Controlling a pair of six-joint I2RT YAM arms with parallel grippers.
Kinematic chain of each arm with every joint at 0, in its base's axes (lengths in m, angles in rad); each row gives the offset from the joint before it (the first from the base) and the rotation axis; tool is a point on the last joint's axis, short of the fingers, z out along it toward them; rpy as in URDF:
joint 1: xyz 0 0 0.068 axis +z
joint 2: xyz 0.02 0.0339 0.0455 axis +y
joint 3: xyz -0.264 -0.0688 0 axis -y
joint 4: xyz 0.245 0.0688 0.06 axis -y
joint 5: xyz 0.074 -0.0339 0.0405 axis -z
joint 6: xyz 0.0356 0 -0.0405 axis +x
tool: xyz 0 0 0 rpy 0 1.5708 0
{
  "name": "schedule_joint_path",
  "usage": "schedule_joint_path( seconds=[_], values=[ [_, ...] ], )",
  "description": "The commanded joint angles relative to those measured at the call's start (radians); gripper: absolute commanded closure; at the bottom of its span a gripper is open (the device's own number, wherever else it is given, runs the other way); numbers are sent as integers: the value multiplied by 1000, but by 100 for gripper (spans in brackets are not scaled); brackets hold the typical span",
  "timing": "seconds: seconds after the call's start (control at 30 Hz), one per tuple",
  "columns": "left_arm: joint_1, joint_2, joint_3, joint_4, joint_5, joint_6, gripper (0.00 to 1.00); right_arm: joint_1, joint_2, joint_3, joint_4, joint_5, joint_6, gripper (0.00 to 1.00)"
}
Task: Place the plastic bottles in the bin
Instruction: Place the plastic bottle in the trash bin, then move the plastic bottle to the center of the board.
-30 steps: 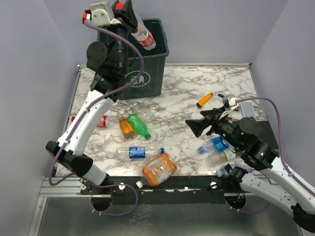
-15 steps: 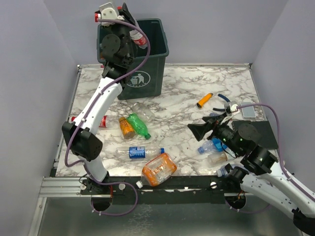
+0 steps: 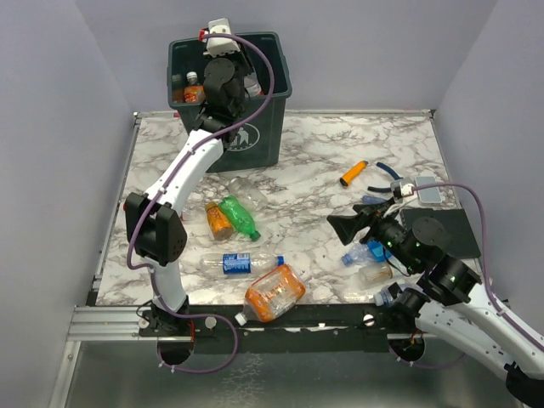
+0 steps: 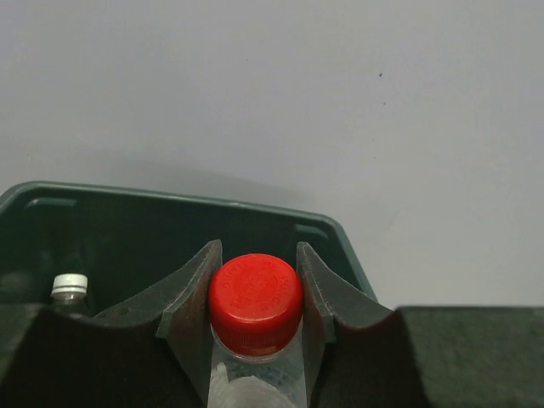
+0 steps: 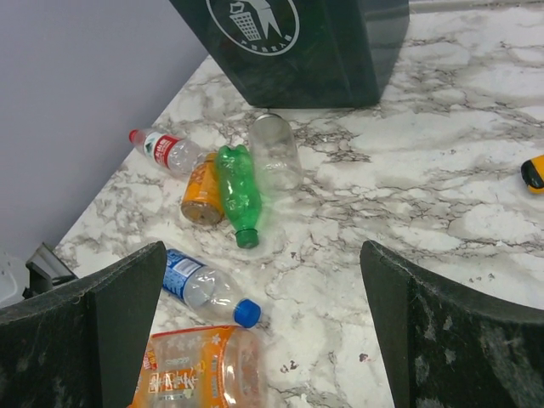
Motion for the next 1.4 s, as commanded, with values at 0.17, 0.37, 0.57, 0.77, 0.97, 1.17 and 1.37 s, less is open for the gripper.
schedule_joint_path(
  seconds=[0.17, 0.37, 0.57, 0.77, 0.97, 1.17, 1.37],
  values=[
    [0, 23, 7, -181, -86, 38, 100, 4, 58, 10, -24, 37, -19, 0],
    [1, 54, 65, -249, -332, 142, 100, 4, 70, 11, -31, 42, -14, 0],
    [6, 7, 39, -249, -250, 84, 100, 5, 83, 22, -31, 39, -14, 0],
    [6, 37, 129, -370, -11, 0, 64, 4, 102, 44, -40, 32, -12, 0],
    [6, 19, 165, -415, 34, -29, 1, 4, 95, 47, -47, 36, -8, 0],
    [1, -81, 187, -412, 77, -101, 1, 4, 121, 78, -47, 54, -33, 0],
    [-7, -216, 92, -406, 131, -72, 1, 4, 169, 106, -30, 52, -45, 0]
  ],
)
